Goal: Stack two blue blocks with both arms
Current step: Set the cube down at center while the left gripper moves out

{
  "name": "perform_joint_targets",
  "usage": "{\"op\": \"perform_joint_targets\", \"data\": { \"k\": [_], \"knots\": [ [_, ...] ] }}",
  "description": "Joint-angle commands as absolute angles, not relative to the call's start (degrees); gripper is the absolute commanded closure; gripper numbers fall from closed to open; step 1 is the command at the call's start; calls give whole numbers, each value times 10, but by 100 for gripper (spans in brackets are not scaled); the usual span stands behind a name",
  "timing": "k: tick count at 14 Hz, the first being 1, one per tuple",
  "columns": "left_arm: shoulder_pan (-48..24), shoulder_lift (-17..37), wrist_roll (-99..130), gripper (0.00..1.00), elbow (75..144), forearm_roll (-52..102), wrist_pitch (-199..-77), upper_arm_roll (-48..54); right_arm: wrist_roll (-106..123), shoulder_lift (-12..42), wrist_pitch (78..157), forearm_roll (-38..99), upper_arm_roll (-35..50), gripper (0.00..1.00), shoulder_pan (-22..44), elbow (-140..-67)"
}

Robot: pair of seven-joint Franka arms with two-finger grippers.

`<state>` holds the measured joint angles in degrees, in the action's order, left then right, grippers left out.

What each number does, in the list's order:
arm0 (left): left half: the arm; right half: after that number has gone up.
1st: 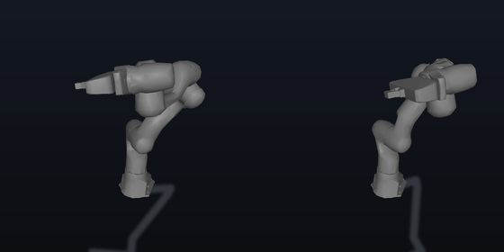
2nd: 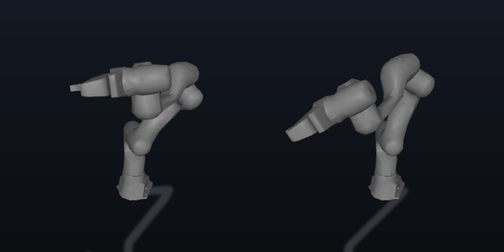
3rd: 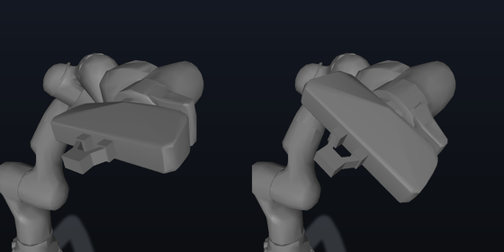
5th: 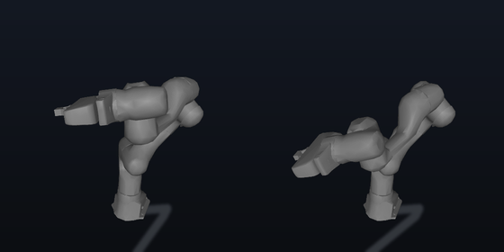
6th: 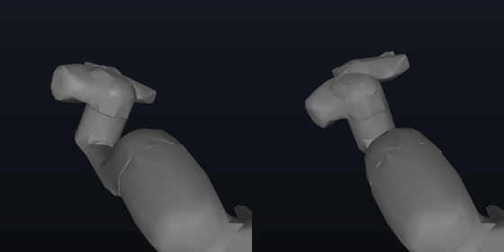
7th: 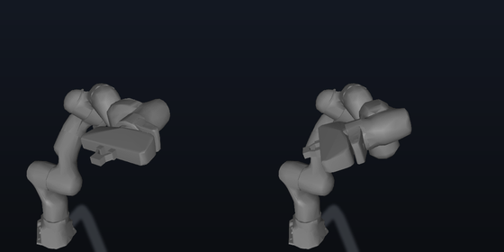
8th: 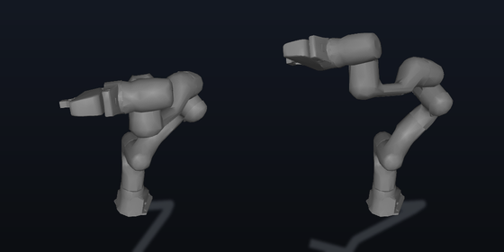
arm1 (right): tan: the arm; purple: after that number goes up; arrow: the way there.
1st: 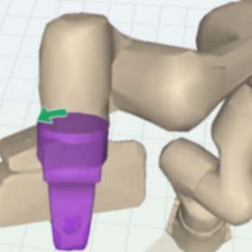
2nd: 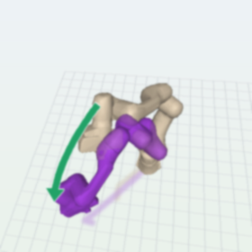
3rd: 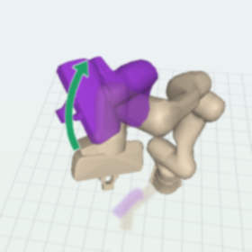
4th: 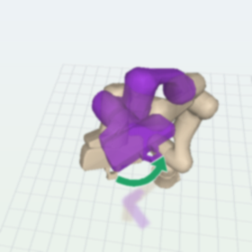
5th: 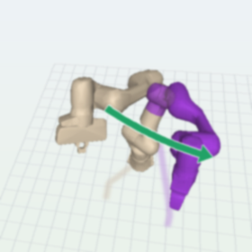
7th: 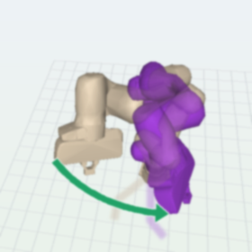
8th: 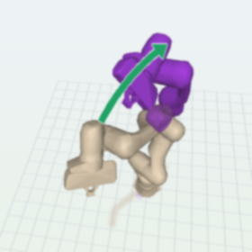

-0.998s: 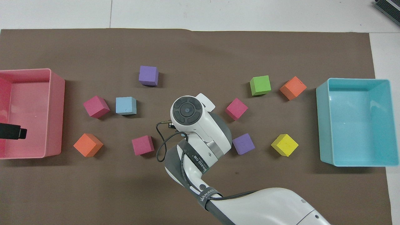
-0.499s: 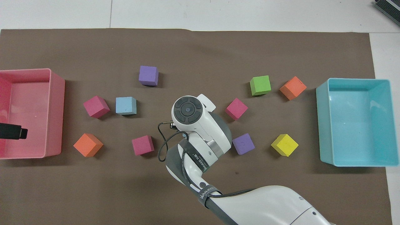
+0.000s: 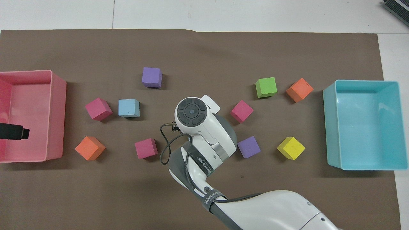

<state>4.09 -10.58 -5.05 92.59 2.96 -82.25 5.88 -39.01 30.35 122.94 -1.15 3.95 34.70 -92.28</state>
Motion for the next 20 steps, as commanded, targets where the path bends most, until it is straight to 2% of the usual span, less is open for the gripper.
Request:
{"op": "perform_joint_targets", "data": {
  "k": [1,4,7,10,12,13,14,15,16,20],
  "knots": [
    [46,-106,-50,0,928,33,-837,62,-400,275,1227,-2,40,0,340,-926],
    [40,-92,-41,0,927,31,-847,65,-401,256,1223,-2,38,0,335,-930],
    [40,-69,-19,0,928,30,-903,84,-389,214,1226,2,40,0,302,-975],
    [39,-45,-18,0,929,28,-939,89,-317,178,1225,68,40,0,269,-1011],
    [38,-17,-17,0,929,28,-968,97,-269,171,1234,112,39,22,258,-1030],
    [38,-2,-9,0,929,28,-983,101,-254,167,1239,118,39,38,248,-1042],
    [37,3,9,0,934,28,-992,107,-233,164,1247,120,40,69,237,-1053],
    [37,6,17,0,945,28,-1004,112,-223,158,1264,141,40,94,235,-1070],
    [37,7,21,0,957,28,-1019,113,-208,151,1290,173,39,100,232,-1092],
    [36,39,71,0,996,27,-1080,134,-63,150,1307,293,39,100,206,-1129]
  ]
}}
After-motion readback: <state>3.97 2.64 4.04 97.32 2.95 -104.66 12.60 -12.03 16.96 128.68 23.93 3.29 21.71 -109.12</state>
